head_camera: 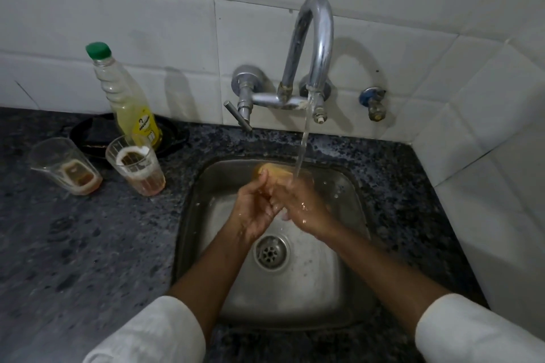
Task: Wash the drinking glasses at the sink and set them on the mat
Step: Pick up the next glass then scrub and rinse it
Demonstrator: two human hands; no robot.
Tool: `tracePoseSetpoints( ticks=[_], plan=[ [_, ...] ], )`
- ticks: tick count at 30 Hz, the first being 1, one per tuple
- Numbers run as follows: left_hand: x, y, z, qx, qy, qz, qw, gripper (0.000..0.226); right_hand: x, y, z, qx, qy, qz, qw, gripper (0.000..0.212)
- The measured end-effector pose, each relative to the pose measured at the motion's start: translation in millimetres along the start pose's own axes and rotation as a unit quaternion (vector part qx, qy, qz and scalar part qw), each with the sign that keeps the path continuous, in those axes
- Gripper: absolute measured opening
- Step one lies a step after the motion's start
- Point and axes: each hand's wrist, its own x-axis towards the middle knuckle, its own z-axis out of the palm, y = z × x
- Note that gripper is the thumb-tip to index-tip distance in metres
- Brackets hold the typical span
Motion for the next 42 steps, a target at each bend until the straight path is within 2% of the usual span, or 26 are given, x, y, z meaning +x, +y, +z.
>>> tracePoseSetpoints(
  ticks=[2,3,4,6,7,8,10,12,13,15,17,18,20,22,24,25,27,28,30,32,34,36,37,38,40,42],
  plan=[
    [5.3,6.5,-2.0,0.074,0.044,-0.064,0.994,0.04,-5.6,14.6,-1.9,-0.283,-0.122,-0.077,0.948,0.027],
    [4.4,6.6,-0.5,0.106,0.066,-0.083,0.989,0.04,-6.8,20.9,-5.1,-0.317,-0.153,-0.06,0.934,0.028],
    [2.2,4.5,1.0,0.112,0.066,-0.085,0.988,0.04,-5.7,23.9,-2.2,-0.273,-0.148,-0.026,0.95,0.026],
    [-5.0,-0.5,4.7,0.067,0.02,-0.04,0.997,0.04,-1.0,16.8,3.8,0.004,-0.031,0.076,0.997,0.017],
    [-5.3,-4.6,4.0,0.016,0.002,-0.013,1.0,0.038,2.2,6.7,4.7,0.144,0.021,0.135,0.98,0.016],
    [-6.2,-5.3,4.6,-0.026,-0.011,0.002,1.0,0.033,2.7,0.2,5.3,0.184,0.04,0.133,0.973,0.017],
    [-6.4,1.4,4.7,-0.037,-0.012,-0.006,0.999,0.032,-1.4,8.6,5.4,-0.004,-0.015,-0.002,1.0,0.023],
    [-4.6,6.5,5.5,0.06,0.03,-0.062,0.996,0.037,-5.9,18.9,0.3,-0.282,-0.132,-0.067,0.948,0.021],
    [-5.9,6.4,4.8,0.104,0.04,-0.081,0.99,0.039,-6.4,22.3,-2.1,-0.298,-0.142,-0.05,0.943,0.022],
    [-7.8,2.6,3.4,0.088,0.016,-0.075,0.993,0.039,-3.3,20.0,4.6,-0.087,-0.066,0.016,0.994,0.018],
    [-9.2,-2.5,5.5,-0.043,-0.009,-0.032,0.999,0.031,1.2,3.4,10.1,0.235,0.046,0.118,0.964,0.014],
    [-10.3,-0.9,7.4,-0.074,-0.009,-0.02,0.997,0.029,-2.0,-2.3,9.7,0.247,0.059,0.101,0.962,0.016],
    [-6.2,5.8,5.3,-0.036,0.006,-0.034,0.999,0.03,-9.6,9.7,10.9,-0.038,-0.013,-0.033,0.999,0.023],
    [-4.4,10.0,4.3,0.065,0.042,-0.075,0.994,0.036,-14.8,22.5,4.2,-0.301,-0.129,-0.075,0.942,0.029],
    [-6.6,4.4,0.0,0.058,0.041,-0.079,0.994,0.035,-11.4,18.3,3.3,-0.172,-0.101,-0.021,0.98,0.021],
    [-9.6,0.8,0.2,0.005,0.02,-0.061,0.998,0.029,-8.5,10.3,5.9,0.012,-0.038,0.04,0.998,0.017],
    [-13.3,-3.9,1.5,-0.1,-0.028,-0.029,0.994,0.021,-1.3,-2.3,11.0,0.307,0.031,0.168,0.936,0.017],
    [-13.2,-3.1,1.5,-0.101,-0.04,-0.019,0.994,0.021,-2.2,-3.3,11.6,0.291,0.035,0.162,0.942,0.018],
    [-10.2,3.1,0.3,-0.053,-0.009,-0.035,0.998,0.026,-7.2,12.0,8.8,-0.046,-0.053,0.012,0.997,0.026],
    [-8.1,4.7,0.5,-0.006,0.046,-0.075,0.996,0.036,-8.7,26.0,-2.4,-0.327,-0.169,-0.062,0.928,0.033],
    [-9.5,0.0,1.7,-0.022,0.074,-0.087,0.993,0.045,-4.7,32.3,-6.7,-0.262,-0.17,-0.057,0.948,0.03],
    [-11.2,-2.1,11.1,-0.06,0.095,-0.065,0.992,0.036,-4.1,28.8,1.8,-0.017,-0.08,0.01,0.997,0.024],
    [-12.0,-1.0,17.1,-0.062,0.109,-0.045,0.991,0.031,-4.7,24.7,9.0,0.158,-0.009,0.089,0.983,0.022],
    [-10.7,-0.1,21.9,-0.045,0.131,-0.023,0.99,0.031,-6.8,19.1,17.2,0.321,0.06,0.175,0.929,0.022],
    [-7.2,0.1,27.2,0.022,0.19,0.027,0.981,0.042,-12.2,8.9,32.0,0.558,0.15,0.307,0.757,0.027],
    [-7.2,-2.6,27.9,0.188,0.244,0.119,0.944,0.05,-15.6,3.3,40.9,0.667,0.191,0.375,0.615,0.023]
  ],
)
